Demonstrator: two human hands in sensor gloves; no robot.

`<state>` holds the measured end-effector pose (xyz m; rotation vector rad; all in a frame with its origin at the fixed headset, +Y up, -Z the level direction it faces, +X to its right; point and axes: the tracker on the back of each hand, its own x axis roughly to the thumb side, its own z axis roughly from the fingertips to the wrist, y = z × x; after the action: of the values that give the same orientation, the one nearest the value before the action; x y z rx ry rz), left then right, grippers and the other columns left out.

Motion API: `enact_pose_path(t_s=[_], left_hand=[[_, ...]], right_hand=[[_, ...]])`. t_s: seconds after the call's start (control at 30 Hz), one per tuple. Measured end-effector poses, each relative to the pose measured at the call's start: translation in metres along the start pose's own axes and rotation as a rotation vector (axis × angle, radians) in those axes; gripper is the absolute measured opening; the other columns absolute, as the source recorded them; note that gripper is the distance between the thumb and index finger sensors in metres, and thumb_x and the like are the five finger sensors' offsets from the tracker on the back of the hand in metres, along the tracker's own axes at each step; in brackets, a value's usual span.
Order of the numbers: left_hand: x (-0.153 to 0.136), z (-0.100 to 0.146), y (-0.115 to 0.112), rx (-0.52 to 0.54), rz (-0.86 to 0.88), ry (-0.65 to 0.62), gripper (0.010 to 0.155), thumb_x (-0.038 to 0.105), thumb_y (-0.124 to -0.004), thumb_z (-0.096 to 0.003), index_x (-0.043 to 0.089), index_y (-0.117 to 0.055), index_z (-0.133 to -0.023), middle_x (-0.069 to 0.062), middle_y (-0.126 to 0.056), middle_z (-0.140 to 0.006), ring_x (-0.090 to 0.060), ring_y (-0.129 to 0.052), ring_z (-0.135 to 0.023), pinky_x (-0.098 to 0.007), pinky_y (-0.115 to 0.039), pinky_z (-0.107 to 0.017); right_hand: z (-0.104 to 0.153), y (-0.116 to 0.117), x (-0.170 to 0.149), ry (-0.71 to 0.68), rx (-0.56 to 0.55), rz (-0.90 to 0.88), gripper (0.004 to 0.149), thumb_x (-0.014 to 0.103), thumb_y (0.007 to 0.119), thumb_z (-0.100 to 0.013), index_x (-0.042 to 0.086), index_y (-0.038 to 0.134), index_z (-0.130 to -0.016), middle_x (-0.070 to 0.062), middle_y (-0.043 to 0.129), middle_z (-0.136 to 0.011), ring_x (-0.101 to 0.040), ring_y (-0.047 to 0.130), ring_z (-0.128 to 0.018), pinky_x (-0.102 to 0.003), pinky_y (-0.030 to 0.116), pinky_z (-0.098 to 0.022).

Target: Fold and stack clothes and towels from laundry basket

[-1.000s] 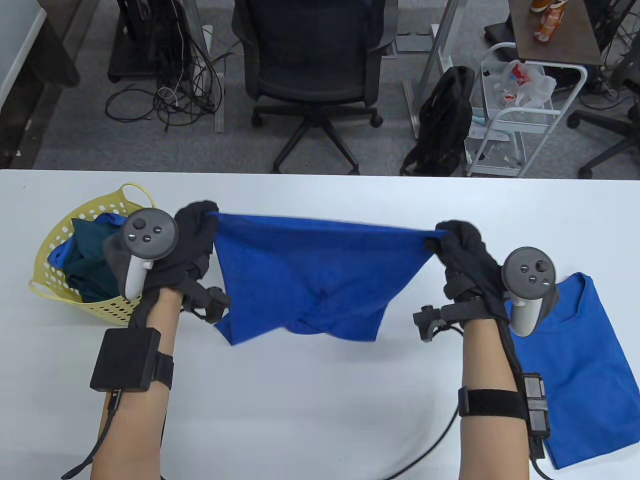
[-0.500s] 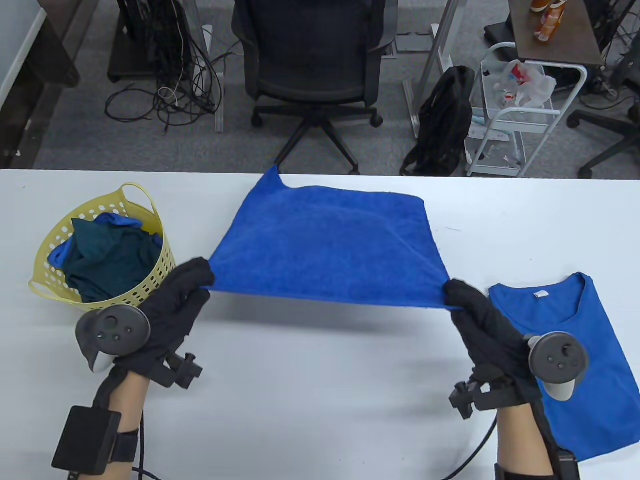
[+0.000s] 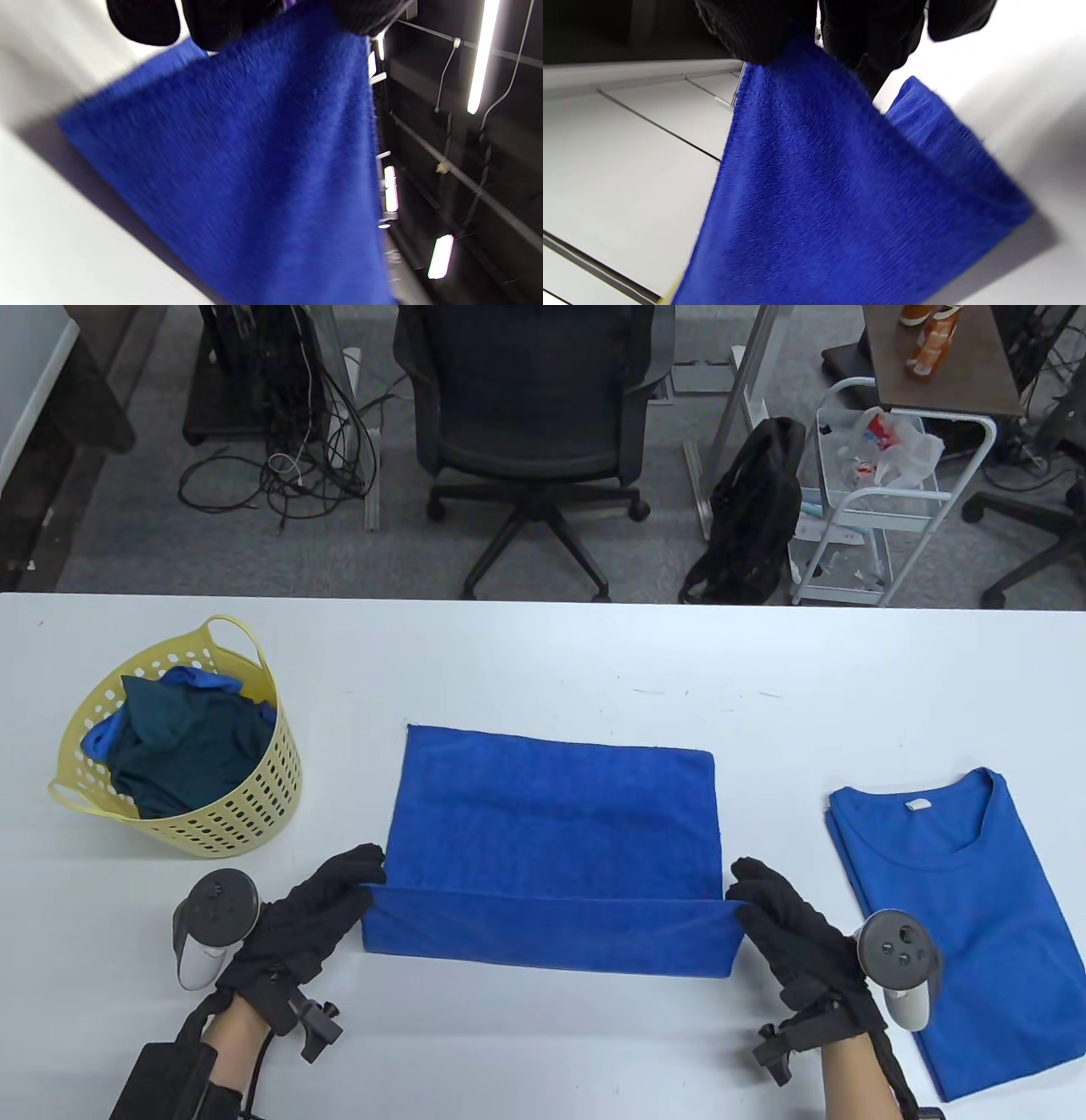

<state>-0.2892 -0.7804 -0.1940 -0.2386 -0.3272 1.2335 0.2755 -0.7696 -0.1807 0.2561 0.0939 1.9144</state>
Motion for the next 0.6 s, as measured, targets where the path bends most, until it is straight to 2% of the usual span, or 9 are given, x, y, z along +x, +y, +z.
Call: enact_pose_path(t_s=[0.1, 0.17, 0.3, 0.37, 0.43, 0.5, 0.57, 0.6], left_hand=[[-0.004, -0.002, -0.002, -0.049, 0.068, 0.029, 0.046, 0.047, -0.062, -0.0634, 0.031, -0.060, -0.107, -0.017, -0.071, -0.117, -0.038, -0.089, -0.094, -0.057, -0.074, -0.072], [-0.004, -0.003, -0.003, -0.046, 0.031, 0.061, 0.047, 0.046, -0.061, -0.0637, 0.028, -0.059, -0.107, -0.015, -0.079, -0.111, -0.027, -0.101, -0.079, -0.050, -0.084, -0.064], [-0.002, 0.003, -0.002, -0.096, 0.000, 0.118, 0.047, 0.045, -0.063, -0.0642, 0.023, -0.062, -0.106, -0.013, -0.088, -0.101, -0.016, -0.107, -0.060, -0.041, -0.090, -0.053], [0.003, 0.010, -0.002, -0.142, 0.026, 0.135, 0.047, 0.044, -0.065, -0.0644, 0.021, -0.065, -0.105, -0.013, -0.091, -0.097, -0.013, -0.108, -0.055, -0.038, -0.092, -0.050], [0.013, 0.018, -0.001, -0.171, 0.065, 0.126, 0.047, 0.044, -0.066, -0.0647, 0.020, -0.066, -0.105, -0.013, -0.093, -0.095, -0.012, -0.109, -0.053, -0.038, -0.092, -0.048], [0.025, 0.028, 0.002, -0.179, 0.068, 0.104, 0.047, 0.044, -0.067, -0.0649, 0.020, -0.068, -0.105, -0.014, -0.093, -0.095, -0.012, -0.109, -0.053, -0.038, -0.093, -0.048], [0.032, 0.034, 0.005, -0.140, 0.027, 0.120, 0.046, 0.045, -0.069, -0.0647, 0.021, -0.070, -0.105, -0.017, -0.087, -0.102, -0.022, -0.106, -0.068, -0.046, -0.088, -0.057], [0.037, 0.035, 0.008, -0.087, -0.030, 0.147, 0.046, 0.045, -0.070, -0.0644, 0.022, -0.071, -0.105, -0.020, -0.081, -0.108, -0.030, -0.100, -0.080, -0.052, -0.083, -0.062]], right_hand=[[-0.001, 0.004, -0.004, 0.025, 0.022, -0.115, 0.042, 0.025, 0.062, -0.063, 0.005, 0.068, -0.100, -0.031, 0.059, -0.112, -0.046, 0.079, -0.092, -0.062, 0.064, -0.069], [-0.002, 0.005, -0.005, 0.061, 0.028, -0.113, 0.042, 0.025, 0.061, -0.064, 0.004, 0.068, -0.100, -0.032, 0.067, -0.107, -0.038, 0.093, -0.079, -0.057, 0.078, -0.062], [0.001, 0.003, -0.002, 0.150, 0.106, -0.067, 0.042, 0.025, 0.062, -0.064, 0.001, 0.070, -0.098, -0.031, 0.079, -0.095, -0.020, 0.102, -0.057, -0.046, 0.089, -0.049], [0.004, 0.001, 0.004, 0.158, 0.171, -0.115, 0.042, 0.025, 0.062, -0.064, 0.001, 0.071, -0.097, -0.030, 0.082, -0.091, -0.017, 0.102, -0.053, -0.043, 0.091, -0.046], [0.010, -0.003, 0.019, 0.124, 0.226, -0.172, 0.041, 0.024, 0.063, -0.065, 0.000, 0.072, -0.097, -0.030, 0.084, -0.089, -0.017, 0.102, -0.051, -0.042, 0.090, -0.044], [0.014, -0.006, 0.037, 0.093, 0.241, -0.129, 0.041, 0.024, 0.064, -0.065, -0.001, 0.073, -0.097, -0.030, 0.085, -0.088, -0.017, 0.102, -0.050, -0.042, 0.090, -0.044], [0.016, -0.007, 0.049, 0.119, 0.214, -0.028, 0.041, 0.025, 0.064, -0.066, 0.000, 0.073, -0.098, -0.031, 0.084, -0.090, -0.021, 0.101, -0.054, -0.046, 0.088, -0.047], [0.016, -0.007, 0.056, 0.151, 0.150, 0.064, 0.041, 0.024, 0.064, -0.066, 0.000, 0.074, -0.097, -0.032, 0.083, -0.091, -0.027, 0.100, -0.060, -0.051, 0.085, -0.051]])
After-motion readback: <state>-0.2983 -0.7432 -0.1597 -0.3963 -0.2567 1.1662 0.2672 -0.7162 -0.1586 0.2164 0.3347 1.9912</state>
